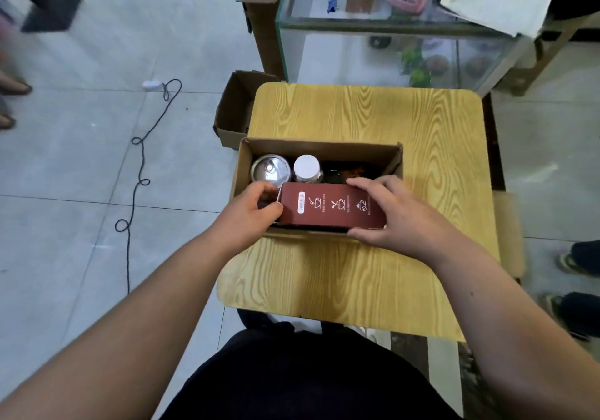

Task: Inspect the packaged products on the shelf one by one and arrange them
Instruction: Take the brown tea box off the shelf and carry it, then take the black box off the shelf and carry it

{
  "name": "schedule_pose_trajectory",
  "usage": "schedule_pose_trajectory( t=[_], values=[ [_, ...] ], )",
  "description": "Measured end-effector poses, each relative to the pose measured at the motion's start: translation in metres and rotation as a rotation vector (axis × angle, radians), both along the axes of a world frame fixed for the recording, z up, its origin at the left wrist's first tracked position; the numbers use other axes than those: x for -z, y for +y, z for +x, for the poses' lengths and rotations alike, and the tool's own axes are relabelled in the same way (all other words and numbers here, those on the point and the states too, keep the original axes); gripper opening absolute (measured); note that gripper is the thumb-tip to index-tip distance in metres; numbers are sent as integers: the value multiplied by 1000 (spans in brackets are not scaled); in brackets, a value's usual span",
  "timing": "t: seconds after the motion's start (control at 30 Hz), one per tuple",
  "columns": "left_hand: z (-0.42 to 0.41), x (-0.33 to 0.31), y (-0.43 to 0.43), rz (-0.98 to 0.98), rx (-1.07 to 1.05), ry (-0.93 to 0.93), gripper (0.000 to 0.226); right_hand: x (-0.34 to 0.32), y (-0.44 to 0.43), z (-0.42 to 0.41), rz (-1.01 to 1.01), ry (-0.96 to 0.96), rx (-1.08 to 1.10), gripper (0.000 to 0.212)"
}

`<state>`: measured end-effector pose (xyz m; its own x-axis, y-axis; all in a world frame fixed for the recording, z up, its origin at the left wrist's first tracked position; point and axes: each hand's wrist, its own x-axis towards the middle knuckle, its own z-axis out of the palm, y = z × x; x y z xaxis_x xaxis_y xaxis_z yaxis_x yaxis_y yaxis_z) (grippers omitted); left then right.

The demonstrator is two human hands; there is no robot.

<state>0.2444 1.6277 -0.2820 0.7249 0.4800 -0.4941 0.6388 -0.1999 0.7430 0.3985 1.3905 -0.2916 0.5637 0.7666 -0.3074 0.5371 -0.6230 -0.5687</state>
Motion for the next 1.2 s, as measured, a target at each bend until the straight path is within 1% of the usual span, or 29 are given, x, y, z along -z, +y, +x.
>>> schedule_pose_trajectory(
  t=[0.1, 0.23, 0.33, 0.4, 0.5, 0.63, 0.73, 0.9, 1.03, 1.2],
  values=[
    [0, -4, -10, 35, 34, -21, 30, -2, 3, -4, 4, -73, -18, 84],
    [1, -4, -21, 205, 159, 9, 55, -1, 3, -9, 35, -135, -35, 81],
    [-2, -1, -25, 316, 200, 47, 69, -4, 6, -10, 13, -159, -72, 86],
    [-8, -1, -29, 413, 245, 64, 72, -7, 10, -15, 45, -183, -97, 90],
    [-22, -6, -33, 589, 305, 119, 74, -9, 24, -27, 103, -263, -149, 90],
    [-57, -15, -24, 769, 339, 233, 74, -10, 60, -50, 161, -327, -294, 87],
    [-102, -25, -12, 818, 268, 301, 75, -12, 96, -79, 176, -344, -432, 87],
    [-208, -37, 3, 809, 35, 404, 77, -18, 160, -159, 225, -360, -730, 89],
    [-307, -39, -2, 782, -179, 500, 77, -25, 204, -251, 313, -357, -958, 86],
    [-437, -40, -21, 724, -455, 573, 77, -30, 243, -385, 447, -314, -1227, 82]
  ],
)
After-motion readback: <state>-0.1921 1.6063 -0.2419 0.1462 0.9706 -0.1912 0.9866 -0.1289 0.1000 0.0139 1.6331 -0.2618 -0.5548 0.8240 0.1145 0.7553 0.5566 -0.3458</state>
